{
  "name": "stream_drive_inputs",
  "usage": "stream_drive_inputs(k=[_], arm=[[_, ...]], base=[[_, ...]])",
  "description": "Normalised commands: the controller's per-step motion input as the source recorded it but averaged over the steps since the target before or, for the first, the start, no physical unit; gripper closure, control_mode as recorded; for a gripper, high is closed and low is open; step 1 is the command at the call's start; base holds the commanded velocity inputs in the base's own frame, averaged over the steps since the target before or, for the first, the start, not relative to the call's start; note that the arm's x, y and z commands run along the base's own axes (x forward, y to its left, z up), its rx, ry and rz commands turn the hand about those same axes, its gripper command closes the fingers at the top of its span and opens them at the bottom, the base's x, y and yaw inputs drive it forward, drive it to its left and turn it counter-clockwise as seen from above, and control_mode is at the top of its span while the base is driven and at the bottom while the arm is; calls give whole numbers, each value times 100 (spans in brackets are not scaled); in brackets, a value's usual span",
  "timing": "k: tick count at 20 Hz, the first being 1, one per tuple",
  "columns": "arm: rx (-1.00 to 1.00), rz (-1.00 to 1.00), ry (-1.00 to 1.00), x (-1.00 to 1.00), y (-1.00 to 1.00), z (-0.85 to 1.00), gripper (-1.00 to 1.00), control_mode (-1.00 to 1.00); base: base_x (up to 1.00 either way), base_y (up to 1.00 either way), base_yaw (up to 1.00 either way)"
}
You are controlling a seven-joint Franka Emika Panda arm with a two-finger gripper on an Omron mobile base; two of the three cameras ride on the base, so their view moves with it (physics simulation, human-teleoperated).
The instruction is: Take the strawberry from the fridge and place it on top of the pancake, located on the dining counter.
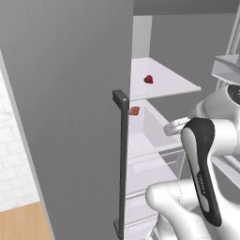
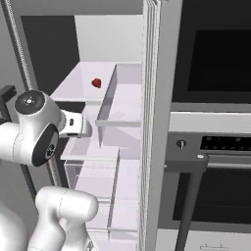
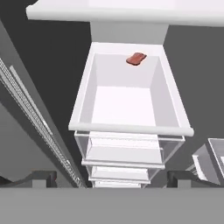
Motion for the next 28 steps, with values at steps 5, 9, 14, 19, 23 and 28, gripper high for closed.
stream_drive_inputs(k=[5, 9, 14, 19, 23, 28], arm=[[-3, 0, -9, 73, 1, 89, -100, -100], [0, 0, -8, 62, 0, 56, -100, -100], [0, 0, -2, 71, 0, -1, -100, -100], [0, 0, 1, 80, 0, -17, -100, -100], [0, 0, 0, 71, 0, -2, -100, -100], [0, 0, 0, 66, 0, -9, -100, -100]], base=[[0, 0, 0], [0, 0, 0], [0, 0, 0], [0, 0, 0], [0, 0, 0], [0, 0, 0]])
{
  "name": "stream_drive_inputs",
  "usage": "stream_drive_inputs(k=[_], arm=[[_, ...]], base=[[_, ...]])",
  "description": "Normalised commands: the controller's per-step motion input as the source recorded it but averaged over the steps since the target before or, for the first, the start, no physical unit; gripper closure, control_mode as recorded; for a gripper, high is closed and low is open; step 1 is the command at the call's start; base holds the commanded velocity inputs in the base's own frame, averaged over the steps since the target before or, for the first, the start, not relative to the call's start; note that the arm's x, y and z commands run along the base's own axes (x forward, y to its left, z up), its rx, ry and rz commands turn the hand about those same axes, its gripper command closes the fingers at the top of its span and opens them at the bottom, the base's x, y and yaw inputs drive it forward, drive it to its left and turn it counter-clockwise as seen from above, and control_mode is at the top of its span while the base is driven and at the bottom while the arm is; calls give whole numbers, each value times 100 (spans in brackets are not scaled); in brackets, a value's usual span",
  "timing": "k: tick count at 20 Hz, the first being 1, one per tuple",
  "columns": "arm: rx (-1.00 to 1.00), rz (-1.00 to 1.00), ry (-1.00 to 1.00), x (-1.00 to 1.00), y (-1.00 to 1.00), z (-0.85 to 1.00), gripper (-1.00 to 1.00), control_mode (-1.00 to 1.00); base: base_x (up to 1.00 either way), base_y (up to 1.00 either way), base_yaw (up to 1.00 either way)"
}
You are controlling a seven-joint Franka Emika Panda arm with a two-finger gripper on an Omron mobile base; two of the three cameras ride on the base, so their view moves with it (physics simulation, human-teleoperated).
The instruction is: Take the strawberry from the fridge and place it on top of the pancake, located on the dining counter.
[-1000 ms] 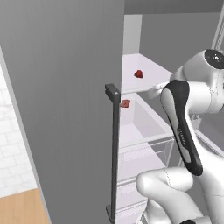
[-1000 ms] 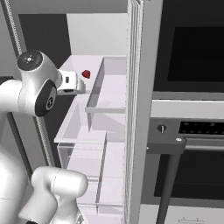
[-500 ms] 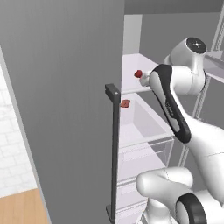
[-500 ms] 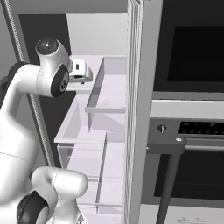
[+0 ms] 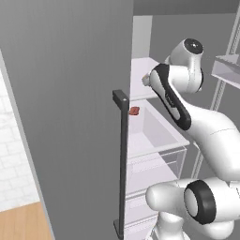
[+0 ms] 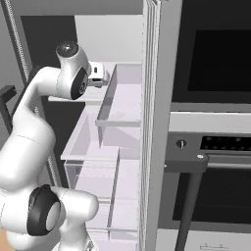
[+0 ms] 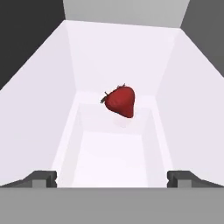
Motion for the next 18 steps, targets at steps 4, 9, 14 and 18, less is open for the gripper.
stream_drive_inputs(k=[4, 9, 14, 18], arm=[[0, 0, 0, 53, 0, -15, -100, -100], [0, 0, 0, 47, 0, -12, -100, -100], [0, 0, 0, 48, 4, -11, -100, -100], [0, 0, 0, 41, 5, -17, -100, -100]], base=[[0, 0, 0], [0, 0, 0], [0, 0, 0], [0, 0, 0]])
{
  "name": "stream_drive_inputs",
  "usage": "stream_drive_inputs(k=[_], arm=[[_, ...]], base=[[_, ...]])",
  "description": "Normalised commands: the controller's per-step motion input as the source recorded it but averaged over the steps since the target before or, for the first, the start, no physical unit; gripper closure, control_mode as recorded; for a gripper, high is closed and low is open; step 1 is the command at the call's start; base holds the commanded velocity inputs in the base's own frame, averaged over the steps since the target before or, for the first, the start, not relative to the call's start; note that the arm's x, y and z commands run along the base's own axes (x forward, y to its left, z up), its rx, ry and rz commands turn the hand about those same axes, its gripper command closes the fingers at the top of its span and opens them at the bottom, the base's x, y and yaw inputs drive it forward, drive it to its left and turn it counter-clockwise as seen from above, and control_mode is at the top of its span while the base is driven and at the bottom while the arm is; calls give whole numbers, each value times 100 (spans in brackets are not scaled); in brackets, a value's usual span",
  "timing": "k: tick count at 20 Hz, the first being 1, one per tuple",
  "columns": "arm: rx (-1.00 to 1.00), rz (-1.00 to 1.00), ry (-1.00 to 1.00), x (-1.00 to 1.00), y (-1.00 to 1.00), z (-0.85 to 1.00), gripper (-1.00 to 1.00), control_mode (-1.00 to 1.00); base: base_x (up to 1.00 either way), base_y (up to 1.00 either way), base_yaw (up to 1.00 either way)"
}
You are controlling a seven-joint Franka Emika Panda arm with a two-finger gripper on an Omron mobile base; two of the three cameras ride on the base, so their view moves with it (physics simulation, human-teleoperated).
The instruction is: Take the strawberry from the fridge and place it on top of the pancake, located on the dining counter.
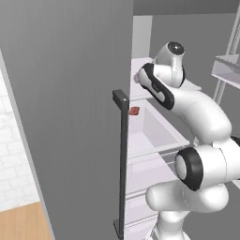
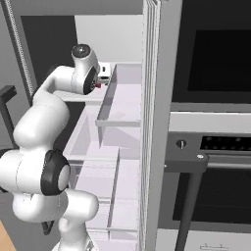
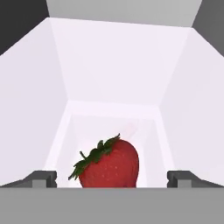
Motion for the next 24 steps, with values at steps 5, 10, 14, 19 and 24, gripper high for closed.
stream_drive_inputs(k=[5, 10, 14, 19, 24], arm=[[0, 0, 0, 40, 2, -12, -100, -100], [0, 0, 0, 12, 0, -1, -100, -100], [0, 0, 0, -15, 0, -27, 100, -100], [0, 0, 0, -8, 0, -15, 100, -100], [0, 0, -10, -67, 5, 47, 100, -100]], base=[[0, 0, 0], [0, 0, 0], [0, 0, 0], [0, 0, 0], [0, 0, 0]])
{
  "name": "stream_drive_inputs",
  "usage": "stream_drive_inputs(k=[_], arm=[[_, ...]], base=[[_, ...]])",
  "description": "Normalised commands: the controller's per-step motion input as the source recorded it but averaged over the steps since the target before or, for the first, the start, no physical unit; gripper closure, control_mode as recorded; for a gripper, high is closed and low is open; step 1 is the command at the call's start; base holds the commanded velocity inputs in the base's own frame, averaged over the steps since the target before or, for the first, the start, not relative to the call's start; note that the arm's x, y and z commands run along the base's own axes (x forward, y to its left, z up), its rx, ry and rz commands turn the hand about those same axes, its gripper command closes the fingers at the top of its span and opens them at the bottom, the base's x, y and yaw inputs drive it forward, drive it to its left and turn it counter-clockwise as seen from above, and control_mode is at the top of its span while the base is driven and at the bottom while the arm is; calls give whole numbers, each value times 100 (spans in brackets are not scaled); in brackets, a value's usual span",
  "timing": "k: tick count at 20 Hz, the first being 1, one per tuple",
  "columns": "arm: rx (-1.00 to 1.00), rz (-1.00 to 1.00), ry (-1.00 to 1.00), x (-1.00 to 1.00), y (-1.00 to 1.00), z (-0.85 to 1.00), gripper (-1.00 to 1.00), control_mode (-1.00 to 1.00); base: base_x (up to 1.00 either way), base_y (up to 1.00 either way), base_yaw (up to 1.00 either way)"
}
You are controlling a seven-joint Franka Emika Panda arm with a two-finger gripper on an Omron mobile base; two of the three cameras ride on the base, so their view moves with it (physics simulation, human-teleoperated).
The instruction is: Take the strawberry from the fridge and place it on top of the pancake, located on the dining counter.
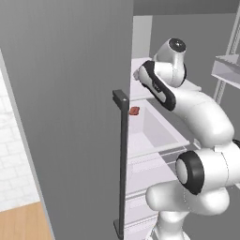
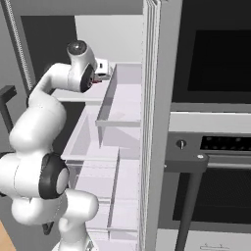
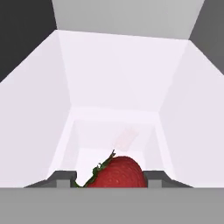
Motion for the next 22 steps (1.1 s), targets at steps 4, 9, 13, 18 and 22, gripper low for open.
stream_drive_inputs(k=[4, 9, 13, 18, 22], arm=[[0, 0, -9, -100, 17, 46, 100, -100], [1, 0, -2, -100, 16, 6, 100, -100], [4, 0, 0, -100, 3, 0, 100, -100], [6, 0, 0, -100, 0, 0, 100, -100], [5, 0, 0, -100, 0, 0, 100, -100]], base=[[0, 0, 0], [0, 0, 0], [0, 0, 0], [0, 0, 0], [0, 0, 0]])
